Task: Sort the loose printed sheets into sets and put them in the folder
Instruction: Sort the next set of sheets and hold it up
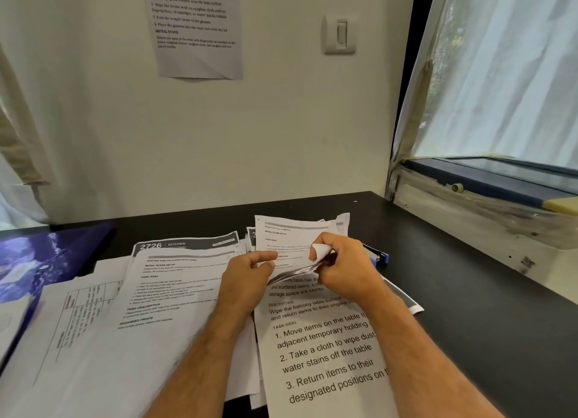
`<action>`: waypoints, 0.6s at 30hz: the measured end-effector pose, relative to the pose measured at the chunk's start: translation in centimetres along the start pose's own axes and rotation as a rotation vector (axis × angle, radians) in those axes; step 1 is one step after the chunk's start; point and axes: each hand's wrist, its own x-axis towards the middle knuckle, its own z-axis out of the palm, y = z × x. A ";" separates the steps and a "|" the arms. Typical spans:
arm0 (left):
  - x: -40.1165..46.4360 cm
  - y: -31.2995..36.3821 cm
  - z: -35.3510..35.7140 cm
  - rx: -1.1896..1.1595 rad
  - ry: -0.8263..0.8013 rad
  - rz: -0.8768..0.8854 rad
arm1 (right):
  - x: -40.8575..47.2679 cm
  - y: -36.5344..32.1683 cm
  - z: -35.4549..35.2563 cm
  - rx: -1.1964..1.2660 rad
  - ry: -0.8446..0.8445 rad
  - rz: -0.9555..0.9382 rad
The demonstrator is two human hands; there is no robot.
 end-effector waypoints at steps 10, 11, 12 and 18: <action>0.6 0.2 -0.2 -0.197 -0.039 -0.194 | 0.2 0.2 0.3 -0.035 -0.010 0.003; 0.6 0.3 -0.2 -0.245 -0.039 -0.230 | 0.2 0.2 0.3 -0.033 -0.011 0.006; 0.6 0.3 -0.3 -0.279 -0.036 -0.256 | 0.2 0.3 0.2 -0.030 -0.009 0.009; 0.2 0.6 -0.7 -0.333 0.004 -0.218 | 0.2 0.8 -1.0 -0.021 0.062 0.049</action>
